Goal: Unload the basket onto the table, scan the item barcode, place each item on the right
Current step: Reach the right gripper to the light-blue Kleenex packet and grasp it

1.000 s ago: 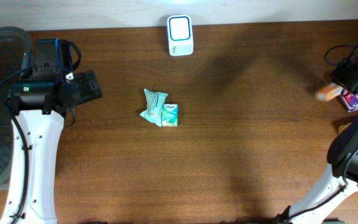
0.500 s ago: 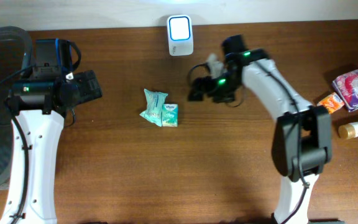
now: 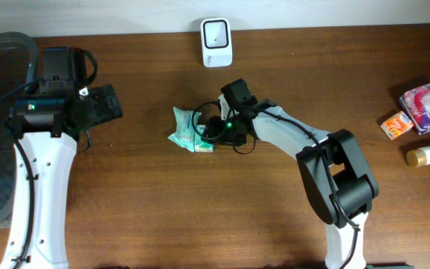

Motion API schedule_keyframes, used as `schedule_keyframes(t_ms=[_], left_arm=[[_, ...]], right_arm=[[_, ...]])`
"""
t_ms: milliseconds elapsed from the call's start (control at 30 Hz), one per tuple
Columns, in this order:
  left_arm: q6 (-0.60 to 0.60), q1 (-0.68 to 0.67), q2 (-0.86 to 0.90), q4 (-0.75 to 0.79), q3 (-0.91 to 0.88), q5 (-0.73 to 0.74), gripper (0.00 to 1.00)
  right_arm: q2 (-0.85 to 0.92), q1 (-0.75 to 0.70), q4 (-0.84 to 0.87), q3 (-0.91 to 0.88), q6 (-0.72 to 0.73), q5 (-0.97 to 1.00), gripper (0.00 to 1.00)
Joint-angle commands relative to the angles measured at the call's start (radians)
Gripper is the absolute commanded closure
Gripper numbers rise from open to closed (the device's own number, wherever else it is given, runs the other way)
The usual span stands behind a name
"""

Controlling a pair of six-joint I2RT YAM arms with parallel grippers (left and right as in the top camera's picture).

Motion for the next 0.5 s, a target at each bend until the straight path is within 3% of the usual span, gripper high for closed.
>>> schedule_keyframes(t_ms=[0,67,133,200,233,300,367,467], left_arm=[[0.012,0.007,-0.002,-0.001,0.005,-0.007,0.01],[0.012,0.007,-0.002,-0.001,0.005,-0.007,0.01],[0.012,0.007,-0.002,-0.001,0.005,-0.007,0.01],[0.012,0.007,-0.002,-0.001,0.005,-0.007,0.01],[0.012,0.007,-0.002,-0.001,0.005,-0.007,0.01],[0.012,0.007,-0.002,-0.001,0.005,-0.007,0.01],[0.012,0.007,-0.002,-0.001,0.005,-0.007,0.01],[0.012,0.007,-0.002,-0.001,0.005,-0.008,0.01]], right_arm=[[0.041,0.029,0.028,-0.012,0.004,-0.047,0.6],[0.041,0.031,0.006,-0.012,0.004,-0.049,0.96],[0.039,-0.023,-0.012,-0.01,-0.067,-0.234,0.96],[0.039,-0.111,-0.067,-0.01,-0.293,-0.575,0.96],[0.039,-0.144,-0.125,-0.01,-0.369,-0.644,0.96],[0.039,-0.239,-0.337,-0.01,-0.58,-0.665,0.96],[0.039,-0.272,-0.444,-0.01,-0.692,-0.652,0.96],[0.039,-0.338,-0.52,-0.01,-0.602,-0.359,0.96]])
